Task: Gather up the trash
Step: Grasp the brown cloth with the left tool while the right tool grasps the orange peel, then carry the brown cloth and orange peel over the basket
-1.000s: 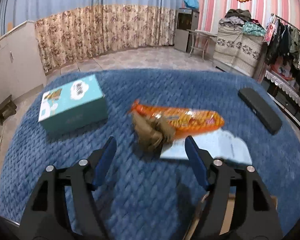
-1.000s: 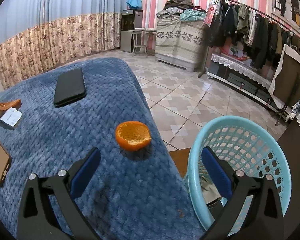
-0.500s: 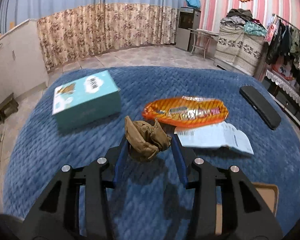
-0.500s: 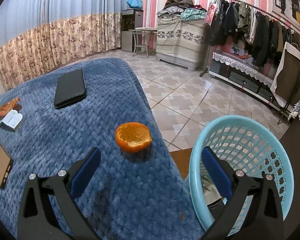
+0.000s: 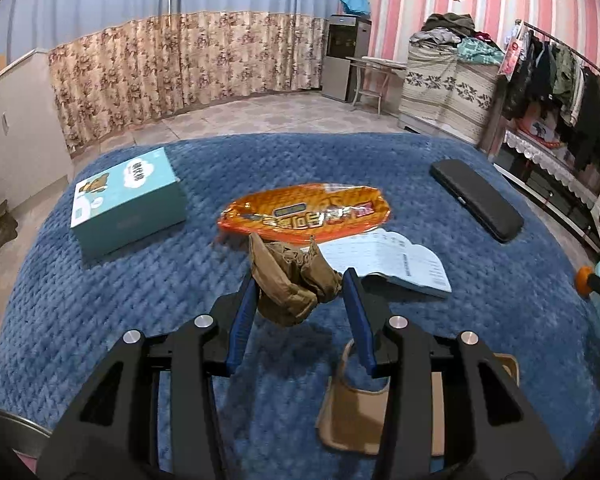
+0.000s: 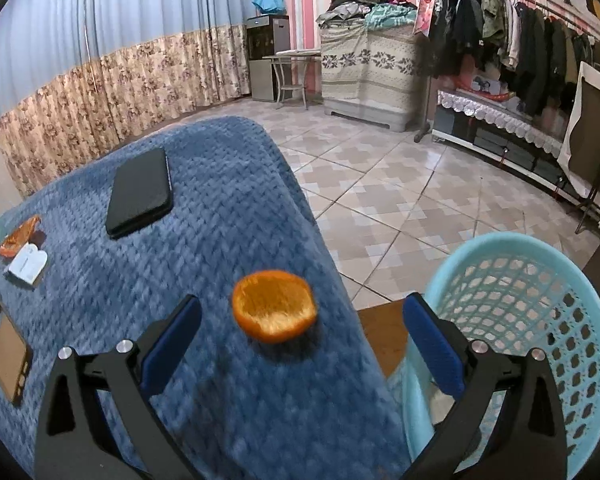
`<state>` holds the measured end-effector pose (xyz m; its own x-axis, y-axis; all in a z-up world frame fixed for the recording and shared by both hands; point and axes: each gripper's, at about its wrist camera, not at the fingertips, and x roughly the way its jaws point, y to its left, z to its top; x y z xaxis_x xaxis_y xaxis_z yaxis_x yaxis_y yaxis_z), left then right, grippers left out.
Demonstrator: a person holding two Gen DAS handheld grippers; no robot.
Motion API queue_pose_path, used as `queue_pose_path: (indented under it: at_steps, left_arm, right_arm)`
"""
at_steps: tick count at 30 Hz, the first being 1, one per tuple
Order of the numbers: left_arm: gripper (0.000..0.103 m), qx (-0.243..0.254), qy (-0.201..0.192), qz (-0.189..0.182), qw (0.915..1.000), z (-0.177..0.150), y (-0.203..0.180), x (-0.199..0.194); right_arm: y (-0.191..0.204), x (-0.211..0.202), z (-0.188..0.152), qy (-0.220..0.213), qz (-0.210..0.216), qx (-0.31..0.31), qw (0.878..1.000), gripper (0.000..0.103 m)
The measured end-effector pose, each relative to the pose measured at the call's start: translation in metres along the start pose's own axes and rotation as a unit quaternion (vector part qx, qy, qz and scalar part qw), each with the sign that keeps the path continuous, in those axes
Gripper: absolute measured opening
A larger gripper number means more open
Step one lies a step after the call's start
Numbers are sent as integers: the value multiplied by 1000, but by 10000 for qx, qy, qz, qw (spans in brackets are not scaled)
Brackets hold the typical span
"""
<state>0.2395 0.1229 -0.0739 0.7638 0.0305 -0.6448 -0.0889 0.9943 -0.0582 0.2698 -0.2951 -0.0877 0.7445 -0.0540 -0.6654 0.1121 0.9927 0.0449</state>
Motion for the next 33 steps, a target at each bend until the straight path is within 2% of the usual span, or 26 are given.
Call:
queue_pose_path:
  at_steps: [1,5,8,16,22,27,33]
  left_arm:
    - [42,33,-5,-3,10000,0,-2,-1]
    - [42,133,-61,-48,9999,5,-10,-4]
    - [42,193,-91,-80,9997,11,-21,-4]
    - [42,591,-254,-183,9978,18,-57,-20]
    - [42,739,-461,-543,9947,30,-96,-41]
    - [42,1116,-717,-1022,9859,34,-151,-60]
    - [42,1547,-904,-1610,9706,24,-231,-78]
  right_arm:
    - [3,2,-1,41,-13,-30,10000,95]
    - [17,11,-4,287,42,-351,9990,55]
    - [20,11,-6,296,98,-420,9986,42]
    - [4,-18,0,-73,162,-199,9996,38]
    - [-30,-55,2,-358,-228,57,9991,38]
    - [-70,-89,-4,-539,-674,374,9956,38]
    - [-111,-121,-17,-636,-1256,751,9872,38]
